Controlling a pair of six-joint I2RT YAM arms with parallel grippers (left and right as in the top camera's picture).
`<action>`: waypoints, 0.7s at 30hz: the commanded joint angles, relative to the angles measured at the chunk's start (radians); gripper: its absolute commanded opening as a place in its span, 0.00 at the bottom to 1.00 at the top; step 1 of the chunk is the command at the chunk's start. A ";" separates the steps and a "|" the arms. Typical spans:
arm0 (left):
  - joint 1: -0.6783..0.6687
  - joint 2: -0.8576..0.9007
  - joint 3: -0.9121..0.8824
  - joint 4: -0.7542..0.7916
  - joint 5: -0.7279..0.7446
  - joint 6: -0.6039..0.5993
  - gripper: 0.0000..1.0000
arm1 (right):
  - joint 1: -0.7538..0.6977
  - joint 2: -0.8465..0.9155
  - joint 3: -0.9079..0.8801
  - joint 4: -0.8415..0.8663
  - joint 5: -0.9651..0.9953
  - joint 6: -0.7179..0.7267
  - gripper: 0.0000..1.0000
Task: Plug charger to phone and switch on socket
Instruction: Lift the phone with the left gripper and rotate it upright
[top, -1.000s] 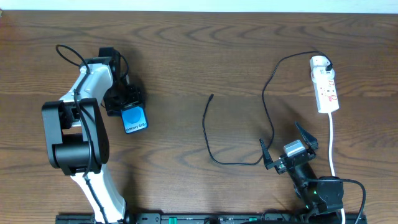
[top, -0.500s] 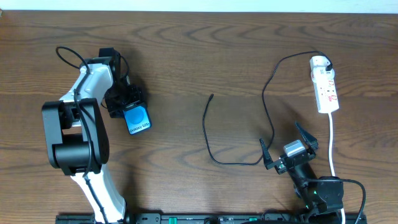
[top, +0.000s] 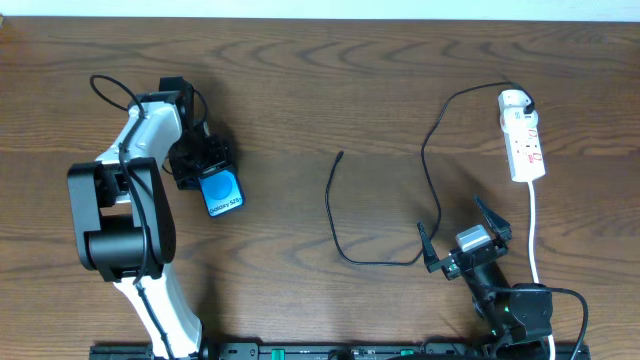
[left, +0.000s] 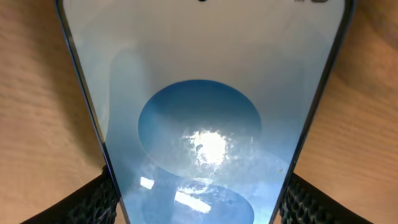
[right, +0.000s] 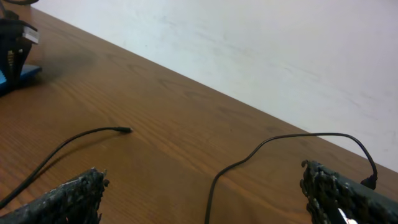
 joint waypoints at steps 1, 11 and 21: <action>-0.005 -0.017 0.060 -0.037 0.026 -0.036 0.69 | -0.007 -0.006 -0.002 -0.004 -0.006 0.011 0.99; -0.005 -0.017 0.137 -0.100 0.030 -0.143 0.68 | -0.007 -0.006 -0.002 -0.004 -0.006 0.011 0.99; -0.005 -0.017 0.138 -0.114 0.175 -0.285 0.68 | -0.007 -0.006 -0.002 -0.004 -0.006 0.011 0.99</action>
